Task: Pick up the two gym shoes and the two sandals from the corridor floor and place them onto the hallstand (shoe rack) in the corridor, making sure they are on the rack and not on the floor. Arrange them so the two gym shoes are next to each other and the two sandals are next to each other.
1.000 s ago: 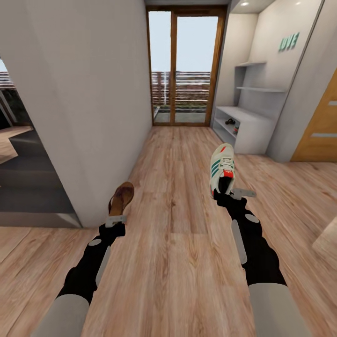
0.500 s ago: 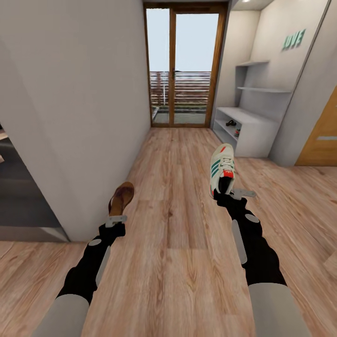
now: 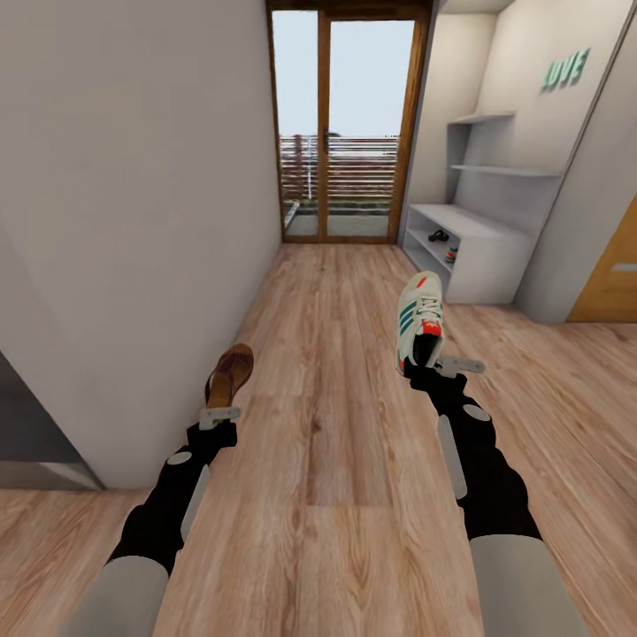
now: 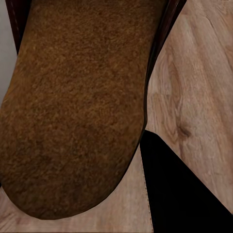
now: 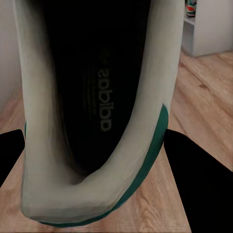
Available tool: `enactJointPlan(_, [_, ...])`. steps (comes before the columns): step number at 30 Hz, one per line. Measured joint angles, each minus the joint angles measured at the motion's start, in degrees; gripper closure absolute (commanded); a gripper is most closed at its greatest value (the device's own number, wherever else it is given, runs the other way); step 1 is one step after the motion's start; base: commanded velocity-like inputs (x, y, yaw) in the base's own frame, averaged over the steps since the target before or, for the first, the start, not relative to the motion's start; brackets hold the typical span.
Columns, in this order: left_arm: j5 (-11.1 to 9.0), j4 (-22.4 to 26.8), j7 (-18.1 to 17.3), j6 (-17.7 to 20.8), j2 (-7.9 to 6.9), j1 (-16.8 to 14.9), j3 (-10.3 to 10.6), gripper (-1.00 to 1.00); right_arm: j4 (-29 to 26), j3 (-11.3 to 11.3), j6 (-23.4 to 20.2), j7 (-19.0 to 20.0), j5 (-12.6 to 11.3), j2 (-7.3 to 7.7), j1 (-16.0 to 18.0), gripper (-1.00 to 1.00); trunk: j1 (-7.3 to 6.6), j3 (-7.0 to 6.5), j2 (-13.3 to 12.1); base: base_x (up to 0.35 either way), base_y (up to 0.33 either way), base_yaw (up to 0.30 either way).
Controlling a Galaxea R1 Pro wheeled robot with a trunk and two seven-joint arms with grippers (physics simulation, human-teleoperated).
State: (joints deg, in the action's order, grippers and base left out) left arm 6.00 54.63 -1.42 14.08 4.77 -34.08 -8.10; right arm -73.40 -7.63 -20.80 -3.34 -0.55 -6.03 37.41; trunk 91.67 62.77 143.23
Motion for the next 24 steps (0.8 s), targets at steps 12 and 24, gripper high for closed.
enactJointPlan(12, [0.0,0.0,0.0,0.0,-0.01,0.0,0.0,1.0,0.0,0.0,0.0,0.0,0.0,0.0,0.0,1.0,0.0,0.0,0.0,0.347,-0.083,0.0])
enactJointPlan(24, [0.0,0.0,0.0,0.0,-0.04,0.0,0.0,1.0,0.0,0.0,0.0,0.0,0.0,0.0,0.0,1.0,0.0,0.0,0.0,0.347,-0.083,0.0])
